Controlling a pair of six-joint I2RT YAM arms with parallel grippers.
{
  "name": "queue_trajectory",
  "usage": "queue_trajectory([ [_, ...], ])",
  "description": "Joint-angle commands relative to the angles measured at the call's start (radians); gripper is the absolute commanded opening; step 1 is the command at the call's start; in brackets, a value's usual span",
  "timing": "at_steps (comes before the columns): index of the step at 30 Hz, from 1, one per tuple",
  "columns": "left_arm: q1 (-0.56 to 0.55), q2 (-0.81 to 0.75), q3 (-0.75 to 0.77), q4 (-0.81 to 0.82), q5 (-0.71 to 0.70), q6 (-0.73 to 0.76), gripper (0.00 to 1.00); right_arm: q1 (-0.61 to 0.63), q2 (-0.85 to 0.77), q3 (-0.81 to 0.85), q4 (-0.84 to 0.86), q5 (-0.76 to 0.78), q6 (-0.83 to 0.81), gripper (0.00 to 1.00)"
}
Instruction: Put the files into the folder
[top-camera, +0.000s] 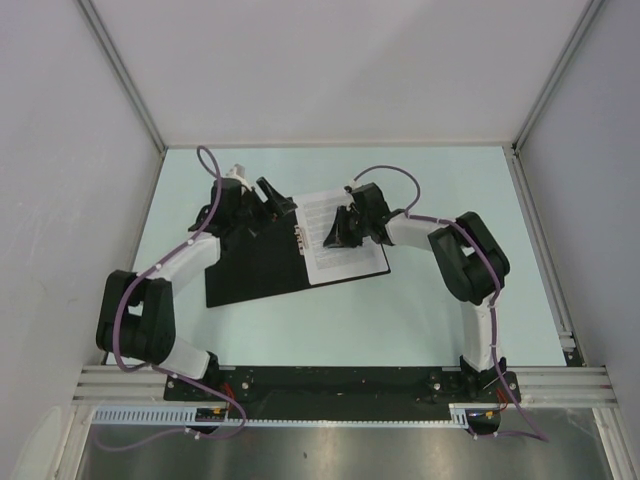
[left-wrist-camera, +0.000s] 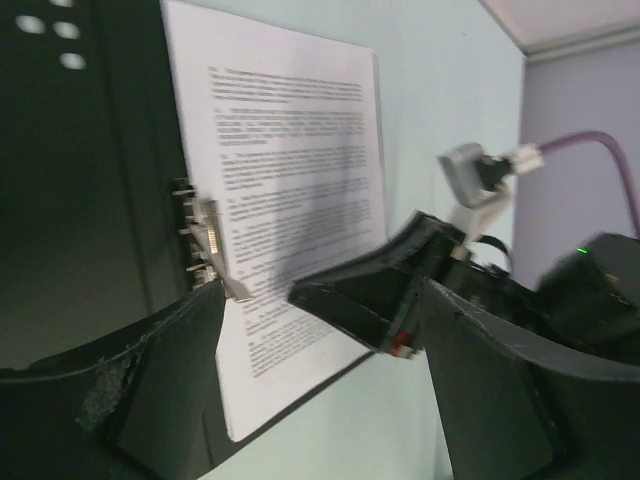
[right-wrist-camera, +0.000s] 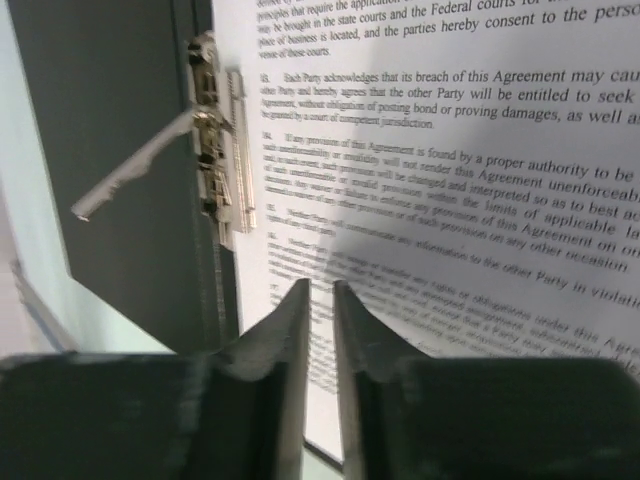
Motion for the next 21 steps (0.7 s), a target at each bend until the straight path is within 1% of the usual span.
queue_trajectory([
  [1, 0.007, -0.047, 0.004, -0.191, -0.194, 0.050, 0.84, 0.004, -0.129, 0.095, -0.046, -0.010, 0.117, 0.38],
  [3, 0.016, -0.054, -0.044, -0.174, -0.219, 0.030, 0.82, 0.005, -0.132, 0.110, -0.053, -0.015, 0.218, 0.49],
  [4, 0.019, -0.051, -0.058, -0.162, -0.221, 0.005, 0.81, 0.010, -0.123, 0.110, -0.022, -0.044, 0.260, 0.56],
  [5, 0.030, -0.041, -0.076, -0.155, -0.216, -0.001, 0.78, 0.011, -0.111, 0.110, 0.018, -0.065, 0.359, 0.59],
  [6, 0.031, -0.037, -0.087, -0.149, -0.219, -0.007, 0.73, 0.013, -0.094, 0.110, 0.045, -0.088, 0.413, 0.62],
  [8, 0.033, -0.037, -0.136, -0.091, -0.216, -0.018, 0.70, 0.025, -0.036, 0.110, 0.145, -0.151, 0.521, 0.63],
  [9, 0.033, -0.040, -0.151, -0.029, -0.208, -0.024, 0.70, 0.030, -0.017, 0.110, 0.177, -0.159, 0.600, 0.64],
  [11, 0.034, -0.040, -0.181, 0.007, -0.198, -0.033, 0.70, 0.040, 0.004, 0.110, 0.217, -0.142, 0.651, 0.64],
  [13, 0.036, -0.034, -0.184, 0.015, -0.187, -0.032, 0.71, 0.047, -0.002, 0.110, 0.193, -0.090, 0.674, 0.61],
  [15, 0.037, -0.034, -0.185, 0.013, -0.187, -0.024, 0.71, 0.050, -0.008, 0.110, 0.150, -0.043, 0.681, 0.48],
  [17, 0.040, -0.044, -0.199, 0.022, -0.196, -0.024, 0.71, 0.051, -0.003, 0.110, 0.145, -0.029, 0.691, 0.41],
  [21, 0.043, -0.055, -0.224, 0.042, -0.195, -0.029, 0.72, 0.059, 0.020, 0.110, 0.148, -0.024, 0.736, 0.38],
])
